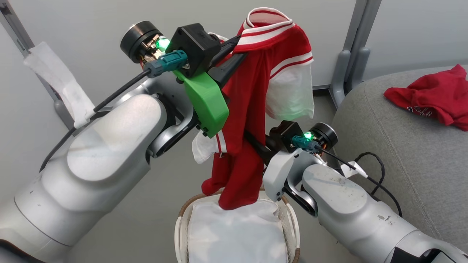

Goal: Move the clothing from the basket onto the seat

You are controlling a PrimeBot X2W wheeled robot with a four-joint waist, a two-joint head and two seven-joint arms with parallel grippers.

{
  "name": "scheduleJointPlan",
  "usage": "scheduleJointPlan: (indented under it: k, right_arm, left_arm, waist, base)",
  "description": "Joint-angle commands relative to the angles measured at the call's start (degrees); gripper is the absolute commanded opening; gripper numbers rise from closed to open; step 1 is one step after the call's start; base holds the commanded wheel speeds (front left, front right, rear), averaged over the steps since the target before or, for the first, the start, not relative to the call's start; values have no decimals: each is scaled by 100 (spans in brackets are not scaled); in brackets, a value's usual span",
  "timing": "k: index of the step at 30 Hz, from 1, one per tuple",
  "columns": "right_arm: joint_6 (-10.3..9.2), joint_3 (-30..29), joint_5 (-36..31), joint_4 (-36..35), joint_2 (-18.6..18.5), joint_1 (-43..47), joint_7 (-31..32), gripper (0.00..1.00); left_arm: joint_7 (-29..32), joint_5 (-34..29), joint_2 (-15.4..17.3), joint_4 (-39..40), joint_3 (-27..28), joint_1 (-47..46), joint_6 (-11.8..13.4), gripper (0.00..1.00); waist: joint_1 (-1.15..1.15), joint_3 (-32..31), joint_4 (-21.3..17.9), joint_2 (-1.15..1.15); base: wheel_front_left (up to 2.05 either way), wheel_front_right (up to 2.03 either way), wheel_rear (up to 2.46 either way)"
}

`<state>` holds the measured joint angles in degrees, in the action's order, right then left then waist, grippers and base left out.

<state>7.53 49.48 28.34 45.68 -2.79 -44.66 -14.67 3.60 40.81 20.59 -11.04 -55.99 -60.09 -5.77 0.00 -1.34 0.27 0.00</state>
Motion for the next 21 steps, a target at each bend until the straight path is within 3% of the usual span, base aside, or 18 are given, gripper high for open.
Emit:
scheduleJointPlan:
  k: [1,7,8,9,10,21]
  right_arm:
    - [-8,36,60,48,-23,-89,-40,0]
    - [-8,-12,162,-4,-118,-169,-59,0]
    - [-8,-48,161,-48,-132,-164,-57,0]
    - [-7,-99,150,-99,-139,-142,-58,0]
    - [-8,-143,139,-144,-149,-118,-59,0]
    - [-8,-902,-123,-486,-345,202,-60,0]
  left_arm:
    - [-33,63,56,-25,35,101,48,0]
    - [-128,149,225,-263,125,315,152,0]
    - [-173,166,248,-307,159,345,192,14]
    - [-226,204,280,-372,193,405,229,69]
    - [-254,225,303,-423,203,469,247,100]
    - [-769,418,382,-881,200,1254,340,100]
  waist:
    - [0,3,-2,0]
    - [0,23,-52,0]
    - [0,29,-61,0]
    - [0,36,-75,0]
    - [0,42,-87,0]
    - [0,114,-177,0]
  base:
    - [0,0,0]
    - [0,0,0]
    - [0,0,0]
    - [0,0,0]
    - [0,0,0]
    - [0,0,0]
